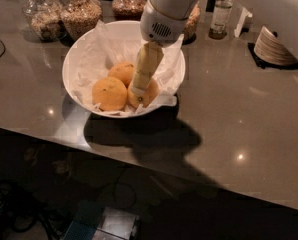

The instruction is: Pick orange from white bowl

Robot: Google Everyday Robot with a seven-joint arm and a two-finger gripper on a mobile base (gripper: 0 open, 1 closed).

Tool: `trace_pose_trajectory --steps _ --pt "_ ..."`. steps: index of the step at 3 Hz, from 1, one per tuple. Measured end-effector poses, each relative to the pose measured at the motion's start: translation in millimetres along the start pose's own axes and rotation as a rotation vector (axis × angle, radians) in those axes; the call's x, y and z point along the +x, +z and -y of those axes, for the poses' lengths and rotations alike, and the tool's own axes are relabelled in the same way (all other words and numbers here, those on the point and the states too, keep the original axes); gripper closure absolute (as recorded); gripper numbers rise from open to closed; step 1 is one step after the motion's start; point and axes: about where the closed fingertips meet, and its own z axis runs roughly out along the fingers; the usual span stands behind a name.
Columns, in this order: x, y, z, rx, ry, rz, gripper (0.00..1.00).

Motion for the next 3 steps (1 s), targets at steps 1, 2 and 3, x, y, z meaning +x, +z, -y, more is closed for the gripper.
trace_pose_trajectory --steps 1,2,3 --pt "6 6 -7 0.002 0.179 0.025 0.0" --pt "13 -5 -39 0.025 0.266 0.154 0.0" --pt "23 -11 -63 0.062 0.255 0.307 0.0"
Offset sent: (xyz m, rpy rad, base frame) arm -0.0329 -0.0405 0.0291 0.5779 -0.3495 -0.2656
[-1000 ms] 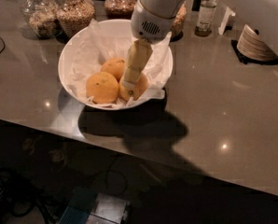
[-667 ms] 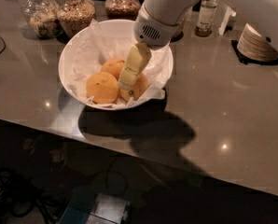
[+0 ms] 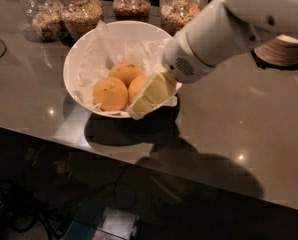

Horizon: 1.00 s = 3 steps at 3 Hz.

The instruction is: Pick orange from white bowl

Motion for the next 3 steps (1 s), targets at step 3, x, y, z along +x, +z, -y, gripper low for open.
trace_pose_trajectory --steps 3 --pt "-85 -47 29 0.22 -0.375 0.293 0.0"
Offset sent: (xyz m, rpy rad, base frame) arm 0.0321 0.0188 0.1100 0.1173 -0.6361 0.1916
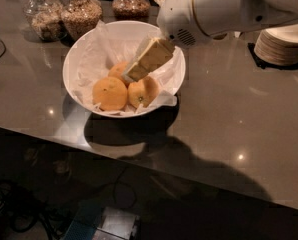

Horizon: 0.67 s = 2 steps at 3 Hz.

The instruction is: Pick orange from white bowl

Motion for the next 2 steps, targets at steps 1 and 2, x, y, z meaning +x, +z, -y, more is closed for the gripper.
trace_pose_trajectory --steps 1,2 --pt "-1 1 -1 -0.003 -0.001 -0.009 0.0" --pt "16 14 0 -0.045 0.019 -0.076 0.0"
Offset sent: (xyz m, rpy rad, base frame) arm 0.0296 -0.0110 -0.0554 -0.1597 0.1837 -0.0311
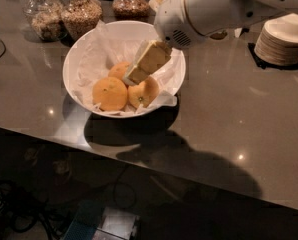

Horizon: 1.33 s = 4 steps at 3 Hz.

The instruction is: Pick orange from white bowl

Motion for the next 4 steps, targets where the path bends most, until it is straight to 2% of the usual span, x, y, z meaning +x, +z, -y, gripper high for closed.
trace_pose_trajectory --steps 1,2,3,4 --pt "25 18 6 -0.045 0.022 -0.112 0.0" --pt "42 23 11 -0.046 0.029 -0.206 0.0" --pt "50 26 9 -0.05 0.038 -0.254 0.0" --pt "48 32 3 -0.056 0.04 -0.249 0.19"
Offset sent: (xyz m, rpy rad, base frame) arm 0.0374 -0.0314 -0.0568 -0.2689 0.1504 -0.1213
